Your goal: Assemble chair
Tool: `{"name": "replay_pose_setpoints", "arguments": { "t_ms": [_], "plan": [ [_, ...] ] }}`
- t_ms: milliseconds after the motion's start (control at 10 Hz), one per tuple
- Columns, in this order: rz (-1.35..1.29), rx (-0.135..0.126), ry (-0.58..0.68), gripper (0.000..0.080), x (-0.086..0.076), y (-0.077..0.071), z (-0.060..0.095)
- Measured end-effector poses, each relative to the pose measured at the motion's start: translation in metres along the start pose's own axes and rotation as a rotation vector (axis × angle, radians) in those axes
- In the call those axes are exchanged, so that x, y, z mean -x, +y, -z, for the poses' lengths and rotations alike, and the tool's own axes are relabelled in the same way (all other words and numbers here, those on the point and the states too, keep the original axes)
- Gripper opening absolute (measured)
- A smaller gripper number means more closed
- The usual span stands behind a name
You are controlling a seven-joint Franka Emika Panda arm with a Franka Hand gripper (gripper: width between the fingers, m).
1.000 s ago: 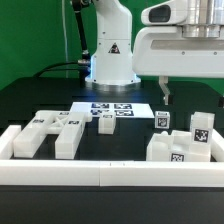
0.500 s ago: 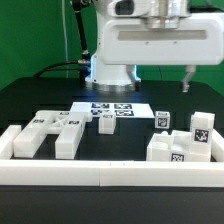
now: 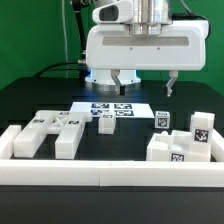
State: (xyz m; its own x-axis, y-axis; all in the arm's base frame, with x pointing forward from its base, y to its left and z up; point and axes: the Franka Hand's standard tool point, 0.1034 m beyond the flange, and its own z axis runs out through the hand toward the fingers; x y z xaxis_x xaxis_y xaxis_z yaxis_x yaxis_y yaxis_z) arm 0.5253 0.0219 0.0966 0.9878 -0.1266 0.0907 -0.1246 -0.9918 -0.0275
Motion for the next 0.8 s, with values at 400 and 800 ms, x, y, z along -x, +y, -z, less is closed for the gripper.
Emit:
{"name": "replay_pose_setpoints", "arguments": {
  "t_ms": [400,800],
  "plan": [
    [0.043,0.017,-0.032,0.0649,0.038,0.051,-0.020],
    [0.047,0.016,-0.052,0.0649,0.040,0.053,-0.023]
  ]
}}
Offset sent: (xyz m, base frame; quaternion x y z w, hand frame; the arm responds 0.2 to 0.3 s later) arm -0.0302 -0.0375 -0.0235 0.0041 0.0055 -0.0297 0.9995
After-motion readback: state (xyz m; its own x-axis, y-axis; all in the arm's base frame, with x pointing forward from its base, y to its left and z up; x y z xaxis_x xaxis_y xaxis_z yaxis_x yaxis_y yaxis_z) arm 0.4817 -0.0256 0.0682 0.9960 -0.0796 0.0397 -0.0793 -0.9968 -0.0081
